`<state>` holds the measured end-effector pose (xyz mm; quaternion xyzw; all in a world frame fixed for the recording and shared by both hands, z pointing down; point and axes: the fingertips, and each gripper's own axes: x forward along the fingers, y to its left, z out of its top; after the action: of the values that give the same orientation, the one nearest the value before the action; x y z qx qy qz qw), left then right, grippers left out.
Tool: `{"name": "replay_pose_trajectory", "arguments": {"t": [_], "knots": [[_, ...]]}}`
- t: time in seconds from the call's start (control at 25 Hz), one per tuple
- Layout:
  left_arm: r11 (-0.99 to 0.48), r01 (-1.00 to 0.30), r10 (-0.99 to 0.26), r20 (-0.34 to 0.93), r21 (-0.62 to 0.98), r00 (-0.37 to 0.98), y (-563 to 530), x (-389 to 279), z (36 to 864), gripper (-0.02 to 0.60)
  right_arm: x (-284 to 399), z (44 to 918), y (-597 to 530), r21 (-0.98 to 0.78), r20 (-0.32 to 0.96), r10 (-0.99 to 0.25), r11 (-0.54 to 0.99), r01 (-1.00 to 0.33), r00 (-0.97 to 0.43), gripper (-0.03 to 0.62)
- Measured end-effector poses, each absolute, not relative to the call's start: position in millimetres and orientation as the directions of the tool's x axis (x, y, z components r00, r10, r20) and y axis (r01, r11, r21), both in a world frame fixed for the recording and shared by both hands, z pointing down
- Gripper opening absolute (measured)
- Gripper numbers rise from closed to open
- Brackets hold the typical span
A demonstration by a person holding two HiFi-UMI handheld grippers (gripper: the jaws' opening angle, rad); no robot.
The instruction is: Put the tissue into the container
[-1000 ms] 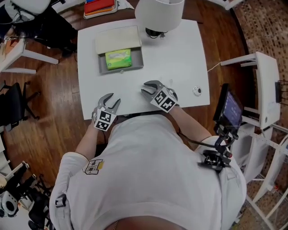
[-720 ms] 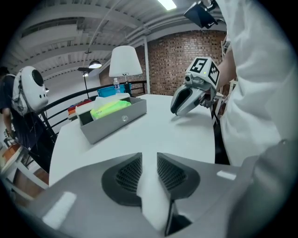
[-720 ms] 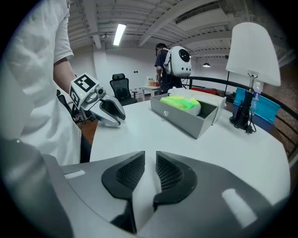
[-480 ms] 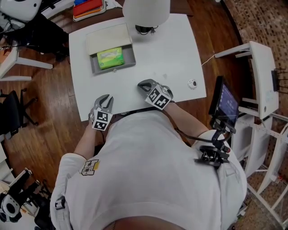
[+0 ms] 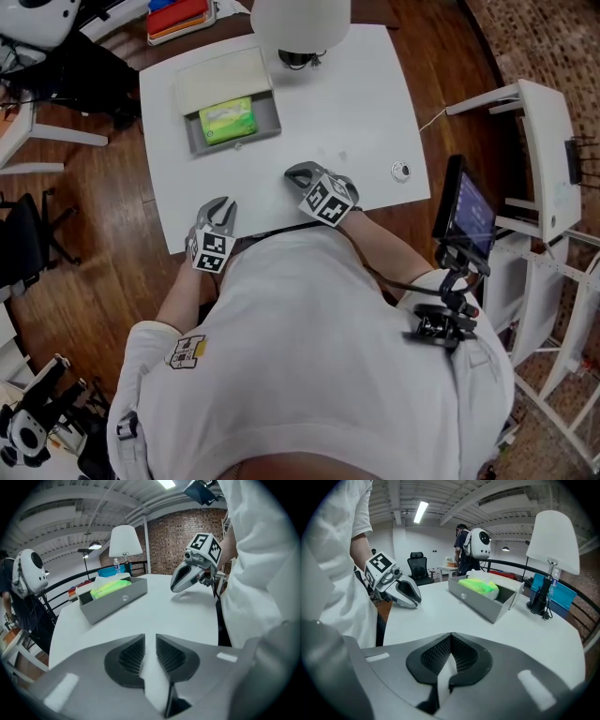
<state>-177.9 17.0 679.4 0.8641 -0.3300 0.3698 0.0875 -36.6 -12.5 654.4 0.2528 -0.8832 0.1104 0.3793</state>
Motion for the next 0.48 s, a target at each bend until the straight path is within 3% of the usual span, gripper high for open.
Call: {"name": "replay_pose_trajectory", "arguments": {"t": [0.48], "knots": [[-0.758,-0.645,-0.524,0.681,-0.098,0.512,12.9,-175.7,670.0,0.069,-35.1,652.7,-14.9,0.008,0.726,-0.372,0.845,-0.534,-0.578,0.000]]}}
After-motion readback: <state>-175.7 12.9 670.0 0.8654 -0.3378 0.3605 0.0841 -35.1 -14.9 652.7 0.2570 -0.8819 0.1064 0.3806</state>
